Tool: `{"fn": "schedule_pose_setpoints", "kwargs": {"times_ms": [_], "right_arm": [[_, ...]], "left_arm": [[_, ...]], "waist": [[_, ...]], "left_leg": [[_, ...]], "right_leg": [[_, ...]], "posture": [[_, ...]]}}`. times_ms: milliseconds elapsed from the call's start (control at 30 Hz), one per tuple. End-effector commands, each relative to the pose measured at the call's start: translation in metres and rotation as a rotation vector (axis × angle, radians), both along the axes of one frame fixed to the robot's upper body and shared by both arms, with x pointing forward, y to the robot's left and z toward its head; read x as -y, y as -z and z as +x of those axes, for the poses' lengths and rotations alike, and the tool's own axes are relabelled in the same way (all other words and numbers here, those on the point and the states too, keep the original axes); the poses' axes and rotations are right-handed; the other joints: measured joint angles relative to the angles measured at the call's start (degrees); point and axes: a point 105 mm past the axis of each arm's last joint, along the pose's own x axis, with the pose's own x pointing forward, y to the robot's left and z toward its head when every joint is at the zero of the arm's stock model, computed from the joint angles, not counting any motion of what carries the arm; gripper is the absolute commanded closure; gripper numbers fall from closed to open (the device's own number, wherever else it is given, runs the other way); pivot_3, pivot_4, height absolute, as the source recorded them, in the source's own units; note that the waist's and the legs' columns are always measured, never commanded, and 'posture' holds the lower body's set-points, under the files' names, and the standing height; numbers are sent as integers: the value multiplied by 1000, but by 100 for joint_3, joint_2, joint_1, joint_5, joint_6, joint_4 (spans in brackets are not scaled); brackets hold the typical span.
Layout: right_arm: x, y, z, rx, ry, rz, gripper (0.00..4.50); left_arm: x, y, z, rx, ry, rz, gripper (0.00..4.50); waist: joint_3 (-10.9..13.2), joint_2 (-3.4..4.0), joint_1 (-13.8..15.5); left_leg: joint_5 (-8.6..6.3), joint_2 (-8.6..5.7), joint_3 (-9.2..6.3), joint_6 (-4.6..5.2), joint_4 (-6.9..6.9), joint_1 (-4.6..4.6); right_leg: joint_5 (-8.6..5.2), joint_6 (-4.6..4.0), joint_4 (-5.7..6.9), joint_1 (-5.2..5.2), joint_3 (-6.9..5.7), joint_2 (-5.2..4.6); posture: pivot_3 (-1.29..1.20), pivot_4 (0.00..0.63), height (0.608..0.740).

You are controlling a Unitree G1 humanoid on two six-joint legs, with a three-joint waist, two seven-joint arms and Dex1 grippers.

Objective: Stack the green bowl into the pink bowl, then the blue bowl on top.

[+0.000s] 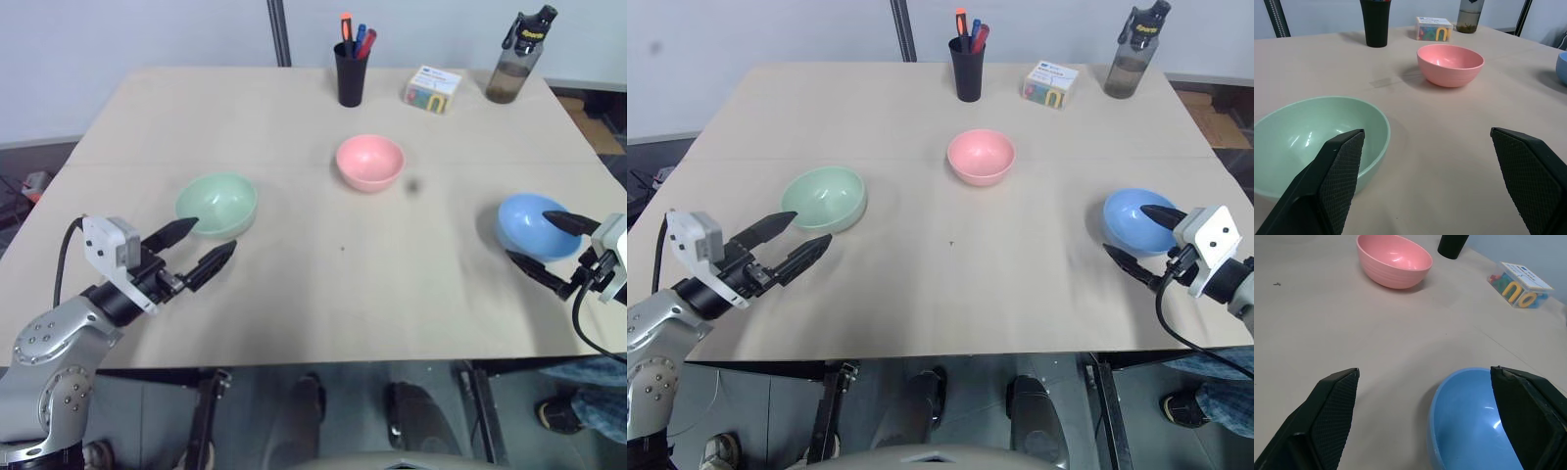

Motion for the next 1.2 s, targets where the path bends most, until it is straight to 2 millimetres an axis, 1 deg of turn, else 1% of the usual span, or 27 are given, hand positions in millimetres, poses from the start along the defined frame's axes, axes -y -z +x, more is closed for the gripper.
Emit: {"fn": "schedule_pose_setpoints", "kwargs": {"times_ms": [33, 100, 233, 367, 433, 500, 567, 667, 733, 833, 867, 967, 1033, 1067, 1100, 1200], "right_arm": [[-7, -13, -1, 43, -24, 3, 0], [-17, -11, 4, 27, -39, 13, 0], [-31, -9, 12, 7, -76, 1, 0], [-59, -5, 25, 1, -142, -46, 0], [-74, -1, 39, 3, -159, -85, 0], [-97, 3, 58, 29, -216, -149, 0], [-113, 7, 72, 39, -258, -198, 0], [-151, 3, 109, 91, -312, -235, 0], [-172, -2, 127, 120, -340, -249, 0], [-196, -4, 146, 168, -379, -324, 0], [-203, -4, 151, 177, -384, -338, 0], [-216, -6, 160, 186, -400, -365, 0], [-222, -5, 162, 171, -408, -360, 537], [-225, -3, 163, 165, -415, -368, 831], [-227, -1, 163, 160, -422, -380, 1219], [-233, 3, 163, 149, -438, -406, 2596]], "left_arm": [[6, -12, -3, 39, 35, 8, 141], [9, -15, -4, 46, 45, -5, 141], [14, -17, -5, 53, 51, -22, 141], [26, -19, -6, 64, 66, -49, 141], [34, -21, -7, 80, 83, -68, 141], [43, -22, -8, 93, 96, -81, 141], [48, -21, -9, 96, 101, -80, 141], [56, -23, -19, 104, 136, -77, 141], [56, -26, -25, 113, 153, -80, 141], [55, -33, -37, 130, 161, -86, 141], [55, -33, -41, 132, 161, -84, 141], [53, -33, -49, 134, 135, -79, 141], [53, -33, -54, 134, 114, -80, 0], [53, -32, -56, 134, 105, -81, 0], [54, -31, -58, 133, 97, -81, 0], [55, -29, -62, 132, 78, -82, 0]], "waist": [[0, 0, 0], [0, 0, -16], [0, 0, -7], [0, -1, -9], [0, -1, -18], [-1, -2, -52], [-1, -2, -31], [1, -3, -69], [4, -1, -169], [4, -2, -160], [4, -2, -153], [4, -2, -143], [5, -2, -143], [5, -1, -158], [6, 0, -171], [6, 1, -173]], "left_leg": [[0, 0, 0, 0, 0, 0], [0, 0, 0, 0, 0, 0], [0, 3, 0, 0, 0, 2], [0, 2, 0, 0, 0, 1], [0, 2, 1, 0, 1, 1], [1, 3, 1, 0, 2, 5], [2, 7, 1, -1, 2, 6], [2, 6, 1, -1, 0, 3], [2, 7, 4, -1, 2, 2], [3, 7, -4, -2, -7, 4], [3, 7, -4, -2, -12, 3], [3, 4, -5, -2, -20, -1], [2, 0, -6, -3, -21, -2], [2, 0, -6, -3, -20, -2], [2, 1, -5, -3, -19, 0], [3, 5, -5, -3, -20, 9]], "right_leg": [[0, 0, 0, 0, 0, 0], [0, 0, 0, 0, 0, 0], [2, -3, 0, 0, 0, 2], [4, -5, 0, 0, 0, 2], [4, -5, 0, 0, 0, 2], [5, -6, 0, 0, 0, 4], [13, -17, 3, 0, -1, 9], [22, -32, 0, -1, -2, 10], [24, -31, 1, -3, 1, 11], [27, -29, 3, -3, -4, 13], [37, -13, 1, -5, -4, 13], [38, -12, -9, -7, -4, 12], [37, -14, -13, -5, -4, 10], [36, -15, -12, -5, -3, 10], [36, -17, -11, -6, -3, 11], [26, -35, 2, -7, -3, 14]], "posture": [[0, 150, 740], [0, 150, 740], [0, 150, 740], [0, 150, 740], [0, 150, 740], [0, 150, 740], [0, 150, 740], [0, 150, 740], [0, 150, 740], [0, 150, 740], [0, 150, 740], [0, 150, 740], [0, 150, 740], [0, 150, 740], [0, 150, 740], [0, 150, 740]]}}
